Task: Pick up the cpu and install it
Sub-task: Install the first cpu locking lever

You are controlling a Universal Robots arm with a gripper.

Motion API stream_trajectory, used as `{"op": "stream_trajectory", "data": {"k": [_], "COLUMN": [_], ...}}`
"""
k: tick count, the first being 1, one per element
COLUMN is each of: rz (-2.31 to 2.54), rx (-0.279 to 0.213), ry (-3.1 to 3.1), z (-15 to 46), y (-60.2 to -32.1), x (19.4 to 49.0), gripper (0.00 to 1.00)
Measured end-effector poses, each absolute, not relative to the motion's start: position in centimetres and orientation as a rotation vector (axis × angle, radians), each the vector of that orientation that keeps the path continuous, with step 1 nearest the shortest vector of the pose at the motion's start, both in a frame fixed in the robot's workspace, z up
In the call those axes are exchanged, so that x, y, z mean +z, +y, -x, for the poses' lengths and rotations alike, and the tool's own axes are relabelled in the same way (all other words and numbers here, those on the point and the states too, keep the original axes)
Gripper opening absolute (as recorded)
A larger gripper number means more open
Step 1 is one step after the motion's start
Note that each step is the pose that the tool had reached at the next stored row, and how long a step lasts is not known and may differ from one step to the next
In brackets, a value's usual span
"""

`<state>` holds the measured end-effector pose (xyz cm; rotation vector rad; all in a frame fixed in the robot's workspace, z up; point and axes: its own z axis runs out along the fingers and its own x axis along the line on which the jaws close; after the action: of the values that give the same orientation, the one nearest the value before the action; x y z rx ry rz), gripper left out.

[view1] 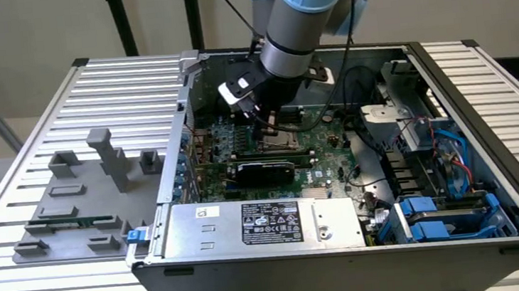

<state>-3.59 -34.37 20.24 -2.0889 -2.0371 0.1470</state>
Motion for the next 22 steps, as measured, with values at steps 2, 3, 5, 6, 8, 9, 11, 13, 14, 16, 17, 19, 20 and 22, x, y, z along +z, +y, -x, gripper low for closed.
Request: {"op": "stream_trajectory", "data": {"k": [2, 3, 5, 6, 8, 9, 11, 13, 14, 16, 17, 19, 20, 22], "rz": [2.087, 2.086, 2.083, 2.081, 2.078, 2.077, 2.076, 2.076, 2.075, 2.075, 2.074, 2.073, 2.072, 2.072], "rx": [0.15, 0.151, 0.152, 0.153, 0.154, 0.155, 0.156, 0.155, 0.155, 0.154, 0.153, 0.151, 0.15, 0.149], "ry": [-2.035, -2.034, -2.031, -2.03, -2.027, -2.026, -2.025, -2.024, -2.024, -2.024, -2.024, -2.023, -2.023, -2.022], "z": [3.6, 3.6, 3.6, 3.6, 3.6, 3.6, 3.6, 3.6, 3.7, 4.0, 4.2, 4.7, 5.0, 5.6], "y": [-34.4, -34.4, -34.4, -34.4, -34.4, -34.4, -34.4, -34.5, -34.5, -34.6, -34.6, -34.7, -34.8, -34.8], "x": [20.0, 19.9, 19.9, 19.8, 20.0, 20.3, 20.9, 21.5, 21.8, 22.3, 22.4, 22.7, 22.8, 22.9], "gripper": [0.11, 0.11, 0.11, 0.11, 0.11, 0.11, 0.11, 0.11, 0.11, 0.11, 0.11, 0.11, 0.11, 0.11]}}
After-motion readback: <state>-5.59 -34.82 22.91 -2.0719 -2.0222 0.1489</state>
